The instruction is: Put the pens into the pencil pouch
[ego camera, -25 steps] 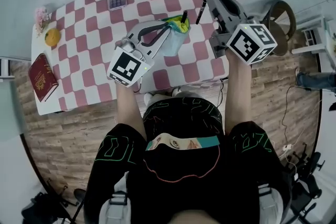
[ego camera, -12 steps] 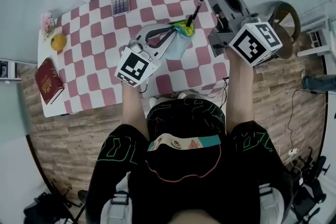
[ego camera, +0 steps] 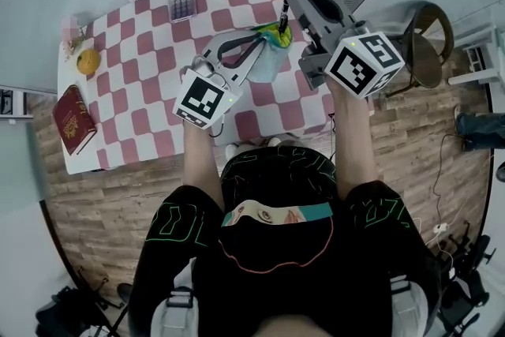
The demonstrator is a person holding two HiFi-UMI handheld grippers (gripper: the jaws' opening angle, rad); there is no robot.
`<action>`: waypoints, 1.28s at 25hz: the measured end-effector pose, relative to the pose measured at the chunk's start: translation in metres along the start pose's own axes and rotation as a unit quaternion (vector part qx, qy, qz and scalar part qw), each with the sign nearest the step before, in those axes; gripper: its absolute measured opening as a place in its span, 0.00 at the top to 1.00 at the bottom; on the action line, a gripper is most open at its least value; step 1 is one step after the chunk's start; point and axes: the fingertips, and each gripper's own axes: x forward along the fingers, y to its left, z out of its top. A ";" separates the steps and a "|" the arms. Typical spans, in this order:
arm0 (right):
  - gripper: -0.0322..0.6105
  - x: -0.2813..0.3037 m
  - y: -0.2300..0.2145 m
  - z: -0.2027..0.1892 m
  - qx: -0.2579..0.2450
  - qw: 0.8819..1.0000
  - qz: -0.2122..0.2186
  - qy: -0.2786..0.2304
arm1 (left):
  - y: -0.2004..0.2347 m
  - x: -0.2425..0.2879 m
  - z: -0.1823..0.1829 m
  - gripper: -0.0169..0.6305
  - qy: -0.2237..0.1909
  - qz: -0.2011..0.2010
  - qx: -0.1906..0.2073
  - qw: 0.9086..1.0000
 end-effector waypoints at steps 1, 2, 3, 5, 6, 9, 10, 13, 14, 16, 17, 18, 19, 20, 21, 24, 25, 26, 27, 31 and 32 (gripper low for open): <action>0.87 0.000 -0.001 -0.004 0.002 1.000 -0.001 0.005 | 0.001 0.000 0.000 0.95 0.001 0.002 0.000 1.000; 0.87 0.000 -0.002 -0.008 0.004 1.000 -0.002 0.008 | 0.001 0.000 -0.001 0.95 0.002 0.004 0.001 1.000; 0.87 0.000 -0.002 -0.011 0.005 1.000 -0.002 0.011 | 0.001 0.000 -0.001 0.95 0.003 0.005 0.001 1.000; 0.87 -0.001 -0.002 -0.016 0.005 1.000 -0.001 0.012 | 0.002 -0.001 -0.002 0.95 0.005 0.007 0.002 1.000; 0.87 -0.002 -0.002 -0.018 0.005 1.000 -0.001 0.011 | 0.002 -0.001 -0.002 0.95 0.005 0.007 0.002 1.000; 0.87 -0.005 -0.006 -0.019 0.011 1.000 -0.007 -0.006 | 0.002 -0.001 -0.003 0.95 0.006 0.004 0.000 1.000; 0.87 -0.005 -0.007 -0.019 0.013 1.000 -0.010 -0.012 | 0.001 -0.001 -0.004 0.95 0.006 0.003 -0.001 1.000; 0.87 -0.005 -0.008 -0.021 0.014 1.000 -0.013 -0.014 | 0.000 -0.001 -0.004 0.95 0.004 0.003 -0.003 1.000; 0.87 -0.005 -0.008 -0.022 0.011 1.000 -0.012 -0.012 | 0.001 -0.001 -0.004 0.95 0.003 0.004 -0.004 1.000; 0.87 -0.005 -0.007 -0.027 0.007 1.000 -0.011 -0.007 | 0.001 0.000 -0.003 0.95 0.002 0.005 -0.004 1.000; 0.87 -0.005 -0.007 -0.029 0.006 1.000 -0.011 -0.005 | 0.001 0.000 -0.003 0.95 0.001 0.006 -0.004 1.000; 0.87 -0.005 -0.008 -0.033 0.005 1.000 -0.012 -0.002 | 0.002 -0.001 -0.003 0.95 -0.001 0.007 -0.005 1.000; 0.87 -0.005 -0.008 -0.036 0.005 1.000 -0.013 0.002 | 0.003 -0.001 -0.002 0.95 -0.003 0.009 -0.006 1.000; 0.87 -0.005 -0.008 -0.040 0.004 1.000 -0.014 0.006 | 0.004 -0.002 -0.001 0.95 -0.006 0.012 -0.008 1.000; 0.87 -0.005 -0.009 -0.044 0.002 1.000 -0.014 0.012 | 0.005 -0.003 0.000 0.95 -0.009 0.015 -0.010 1.000; 0.87 -0.006 -0.007 -0.055 -0.005 0.999 -0.010 0.030 | 0.009 -0.005 0.001 0.95 -0.013 0.023 -0.012 1.000; 0.87 -0.007 -0.006 -0.059 -0.011 0.999 -0.008 0.037 | 0.010 -0.005 0.000 0.95 -0.013 0.026 -0.011 1.000; 0.87 -0.007 -0.004 -0.063 -0.017 0.999 -0.006 0.044 | 0.011 -0.006 0.000 0.95 -0.013 0.027 -0.011 0.999; 0.87 -0.008 -0.003 -0.067 -0.026 0.998 -0.004 0.052 | 0.011 -0.006 0.000 0.95 -0.012 0.029 -0.011 0.999; 0.87 -0.010 0.003 -0.076 -0.060 0.996 0.007 0.069 | 0.014 -0.007 0.001 0.95 -0.010 0.035 -0.010 0.999; 0.87 -0.011 0.004 -0.077 -0.064 0.996 0.009 0.069 | 0.014 -0.008 0.001 0.95 -0.009 0.037 -0.010 0.999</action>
